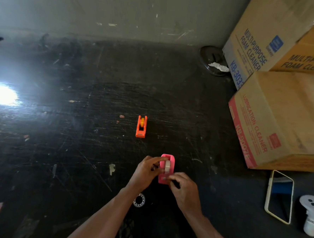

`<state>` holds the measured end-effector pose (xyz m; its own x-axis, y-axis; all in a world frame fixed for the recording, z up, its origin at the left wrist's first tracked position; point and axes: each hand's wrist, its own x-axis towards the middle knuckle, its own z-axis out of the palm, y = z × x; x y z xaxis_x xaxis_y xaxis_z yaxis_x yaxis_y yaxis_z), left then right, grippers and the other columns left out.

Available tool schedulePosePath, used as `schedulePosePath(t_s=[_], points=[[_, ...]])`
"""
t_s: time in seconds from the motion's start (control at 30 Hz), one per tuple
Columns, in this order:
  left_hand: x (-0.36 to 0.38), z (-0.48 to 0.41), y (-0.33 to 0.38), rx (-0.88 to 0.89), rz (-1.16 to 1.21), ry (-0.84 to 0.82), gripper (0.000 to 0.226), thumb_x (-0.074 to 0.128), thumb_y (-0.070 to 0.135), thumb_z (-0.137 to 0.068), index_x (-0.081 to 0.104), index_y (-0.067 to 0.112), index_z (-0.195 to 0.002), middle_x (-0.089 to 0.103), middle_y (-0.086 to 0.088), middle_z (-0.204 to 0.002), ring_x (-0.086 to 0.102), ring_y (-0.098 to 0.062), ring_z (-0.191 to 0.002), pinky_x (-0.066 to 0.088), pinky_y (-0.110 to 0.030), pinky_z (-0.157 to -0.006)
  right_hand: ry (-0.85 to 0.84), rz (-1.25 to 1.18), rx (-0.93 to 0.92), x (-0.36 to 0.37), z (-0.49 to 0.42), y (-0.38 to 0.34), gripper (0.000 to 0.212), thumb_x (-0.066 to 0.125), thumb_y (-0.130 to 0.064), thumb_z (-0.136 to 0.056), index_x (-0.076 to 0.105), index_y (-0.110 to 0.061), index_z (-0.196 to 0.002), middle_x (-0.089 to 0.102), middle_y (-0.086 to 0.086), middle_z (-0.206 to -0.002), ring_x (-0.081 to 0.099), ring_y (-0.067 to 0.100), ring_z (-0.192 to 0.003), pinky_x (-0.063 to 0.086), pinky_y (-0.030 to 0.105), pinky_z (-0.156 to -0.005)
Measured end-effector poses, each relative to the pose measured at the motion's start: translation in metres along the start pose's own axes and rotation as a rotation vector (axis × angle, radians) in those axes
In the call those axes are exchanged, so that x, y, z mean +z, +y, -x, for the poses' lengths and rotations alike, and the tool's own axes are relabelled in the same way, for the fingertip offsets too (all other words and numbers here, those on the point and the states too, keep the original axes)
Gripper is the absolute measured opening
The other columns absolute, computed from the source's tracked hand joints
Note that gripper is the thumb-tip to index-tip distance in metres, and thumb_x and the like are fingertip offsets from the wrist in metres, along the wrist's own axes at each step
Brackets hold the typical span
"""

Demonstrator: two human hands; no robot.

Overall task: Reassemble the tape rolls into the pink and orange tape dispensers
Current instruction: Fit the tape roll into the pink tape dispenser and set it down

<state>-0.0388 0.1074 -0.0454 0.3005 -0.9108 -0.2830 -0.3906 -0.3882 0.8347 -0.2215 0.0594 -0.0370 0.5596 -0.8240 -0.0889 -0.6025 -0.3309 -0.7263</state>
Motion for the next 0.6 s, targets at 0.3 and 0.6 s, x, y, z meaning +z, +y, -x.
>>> schedulePosePath(t_s=[0.3,0.6], points=[[0.002,0.002,-0.003,0.063,-0.098,0.031,0.049,0.068,0.011,-0.096,0.06,0.038,-0.137,0.055,0.007,-0.119,0.062,-0.007,-0.103,0.058,-0.028,-0.095,-0.005,0.06,-0.114,0.001,0.008,0.004,0.016,0.079,-0.018,-0.088,0.08,-0.023,-0.103,0.073,-0.015,-0.107,0.068,0.001,-0.096,0.058,0.02,-0.086],[0.0,0.003,-0.005,0.162,-0.289,0.021,0.046,0.061,0.018,-0.101,0.054,0.031,-0.144,0.056,0.002,-0.128,0.062,-0.011,-0.107,0.058,-0.03,-0.094,0.023,0.257,-0.271,0.002,0.012,0.012,0.019,0.065,-0.031,-0.092,0.079,-0.02,-0.095,0.074,-0.008,-0.097,0.068,0.006,-0.094,0.059,0.023,-0.081]])
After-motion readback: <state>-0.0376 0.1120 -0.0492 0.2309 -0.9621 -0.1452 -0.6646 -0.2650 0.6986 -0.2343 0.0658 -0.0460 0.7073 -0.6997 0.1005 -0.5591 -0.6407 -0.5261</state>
